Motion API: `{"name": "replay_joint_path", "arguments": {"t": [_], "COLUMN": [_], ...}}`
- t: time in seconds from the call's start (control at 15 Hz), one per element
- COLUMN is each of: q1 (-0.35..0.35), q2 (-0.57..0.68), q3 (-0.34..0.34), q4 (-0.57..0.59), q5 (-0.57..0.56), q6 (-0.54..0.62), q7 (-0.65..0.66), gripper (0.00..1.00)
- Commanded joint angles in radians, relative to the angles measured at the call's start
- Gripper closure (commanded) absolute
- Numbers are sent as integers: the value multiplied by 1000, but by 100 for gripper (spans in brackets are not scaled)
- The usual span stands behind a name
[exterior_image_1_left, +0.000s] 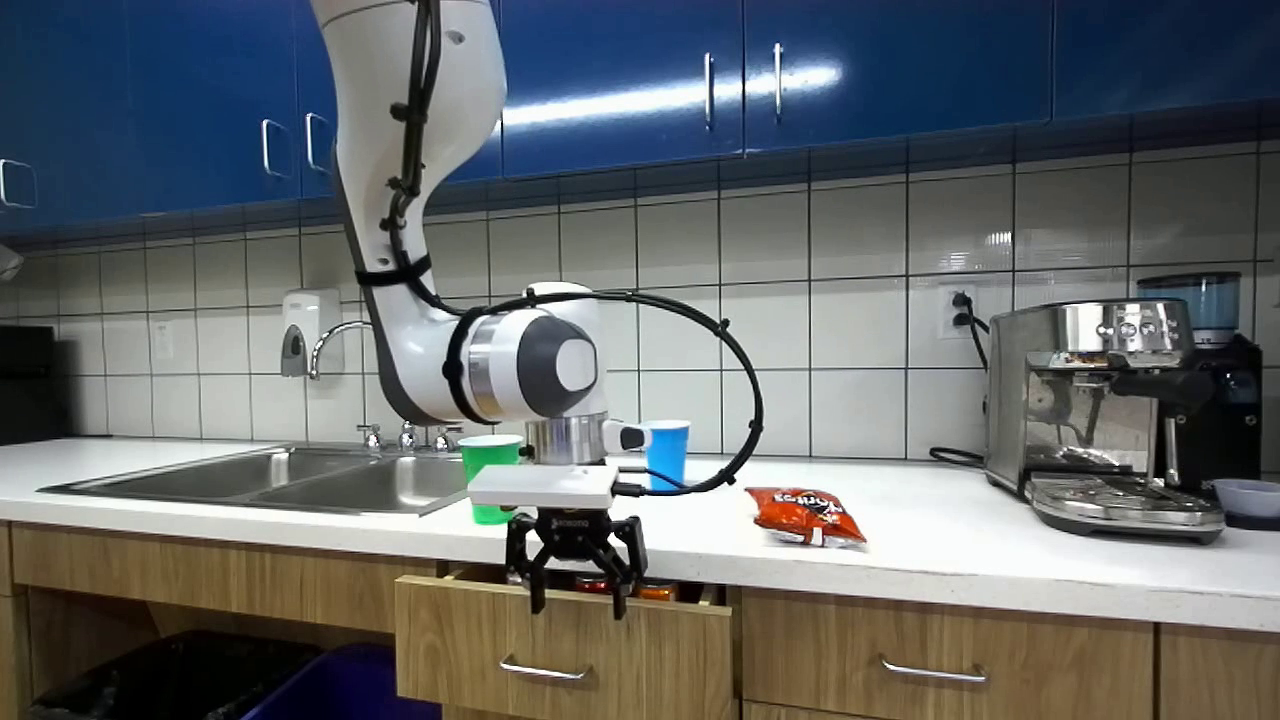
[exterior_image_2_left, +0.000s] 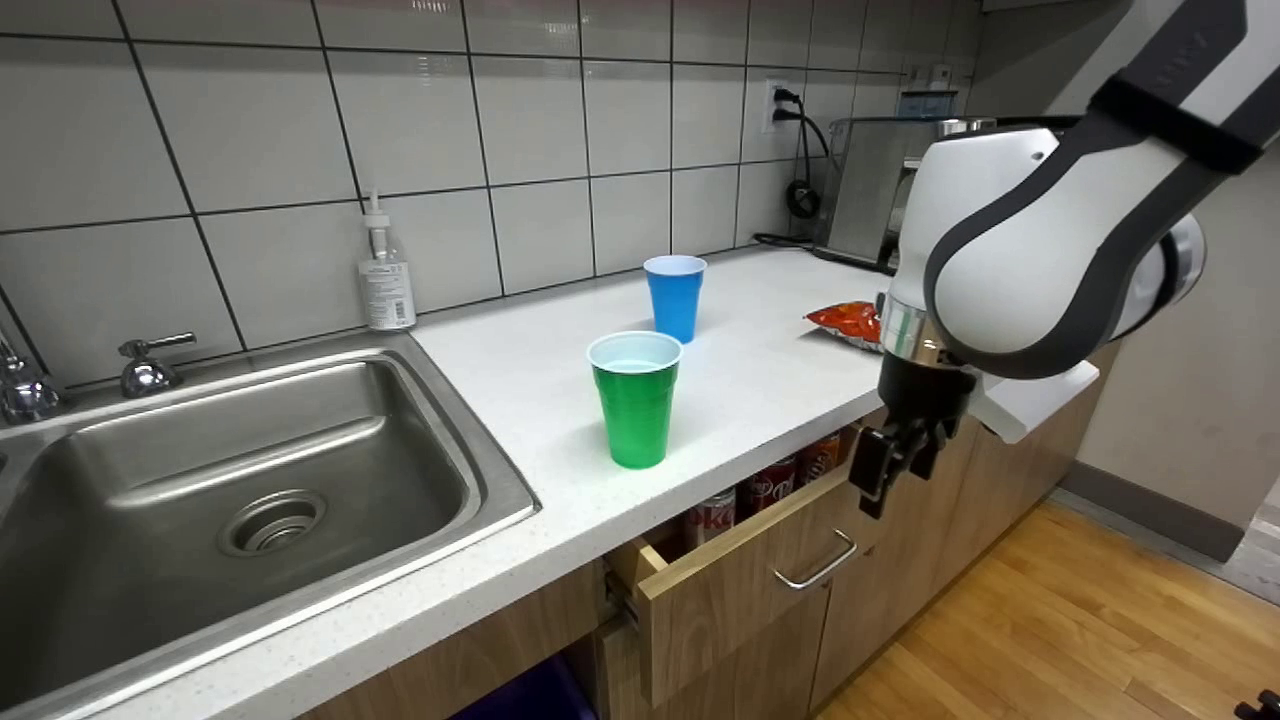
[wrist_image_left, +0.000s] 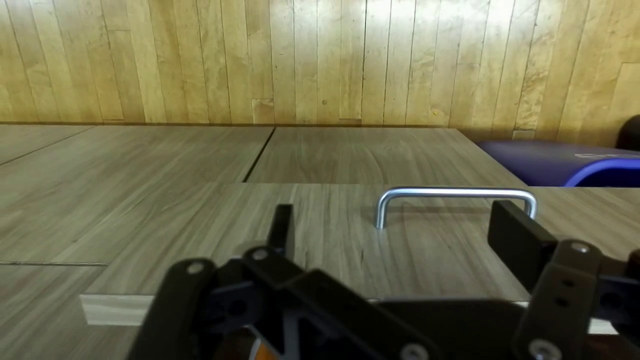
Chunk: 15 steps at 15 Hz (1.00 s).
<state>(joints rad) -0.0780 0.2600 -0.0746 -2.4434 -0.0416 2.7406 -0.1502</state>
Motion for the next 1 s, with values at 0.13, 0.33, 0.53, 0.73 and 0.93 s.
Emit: {"name": "replay_joint_path", "arguments": {"t": [0.13, 0.33, 0.53, 0.73, 0.93], "q1": [-4, -5, -7, -8, -8], "q2": [-157, -209, -256, -299, -339], "q3": [-25, -36, -39, -37, -32], "q4": [-86, -85, -71, -59, -46], "q5": [-27, -39, -44, -54, -92], "q6": [-57, -116, -185, -232, -286], "q7": [36, 46, 47, 53, 84], "gripper": [0, 0, 0, 0, 0]}}
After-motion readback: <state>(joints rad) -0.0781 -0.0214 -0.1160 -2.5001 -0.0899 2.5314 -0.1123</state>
